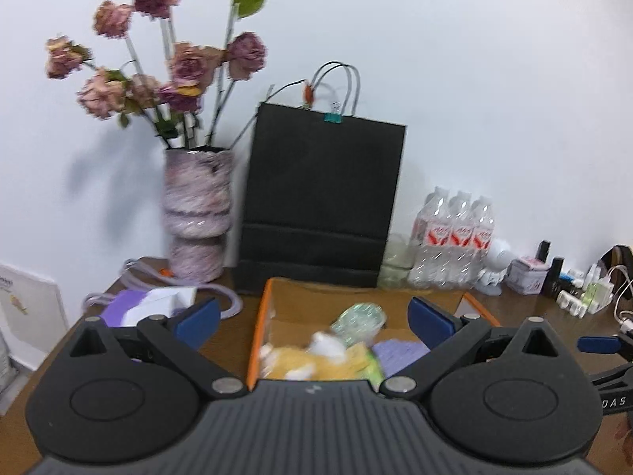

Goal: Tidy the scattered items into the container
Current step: 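Grasp the red rose with the left tool while the right tool grasps a clear plastic packet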

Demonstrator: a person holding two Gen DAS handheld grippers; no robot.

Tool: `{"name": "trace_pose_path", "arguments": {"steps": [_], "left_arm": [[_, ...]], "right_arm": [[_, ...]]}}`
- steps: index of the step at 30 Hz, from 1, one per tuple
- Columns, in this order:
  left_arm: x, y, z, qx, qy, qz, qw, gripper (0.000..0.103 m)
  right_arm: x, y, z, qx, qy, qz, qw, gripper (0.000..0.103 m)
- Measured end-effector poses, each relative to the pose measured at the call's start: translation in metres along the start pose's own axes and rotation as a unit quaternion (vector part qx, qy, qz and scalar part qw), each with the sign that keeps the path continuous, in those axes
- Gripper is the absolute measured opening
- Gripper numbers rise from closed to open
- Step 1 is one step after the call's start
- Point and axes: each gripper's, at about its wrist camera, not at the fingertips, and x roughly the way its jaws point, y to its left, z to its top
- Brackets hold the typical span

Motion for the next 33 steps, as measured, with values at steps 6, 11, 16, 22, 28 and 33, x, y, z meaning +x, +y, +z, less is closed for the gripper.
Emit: {"name": "trace_pose_path", "arguments": {"steps": [6, 11, 16, 22, 28, 33], "left_arm": [[-0.016, 0.028, -0.026, 0.024, 0.032, 0.032, 0.9987, 0.103], [-0.013, 0.048, -0.049, 0.007, 0.067, 0.044, 0.9968, 0.103], [-0.004, 0.052, -0.068, 0.002, 0.093, 0.042, 0.9948, 0.103], [0.010, 0.053, -0.079, 0.004, 0.108, 0.033, 0.9936, 0.103], [0.025, 0.055, -0.084, 0.010, 0.119, 0.033, 0.9923, 0.103], [0.033, 0.052, -0.088, 0.021, 0.122, 0.030, 0.9919, 0.103]], "right_arm": [[-0.007, -0.007, -0.040, -0.011, 0.044, -0.009, 0.999, 0.103], [-0.005, -0.005, -0.069, 0.000, 0.078, -0.011, 0.997, 0.103], [0.005, 0.003, -0.084, 0.019, 0.097, -0.012, 0.995, 0.103], [0.013, 0.011, -0.089, 0.031, 0.107, -0.018, 0.994, 0.103], [0.021, 0.011, -0.092, 0.037, 0.114, -0.023, 0.993, 0.103], [0.026, 0.014, -0.093, 0.035, 0.117, -0.023, 0.992, 0.103]]}}
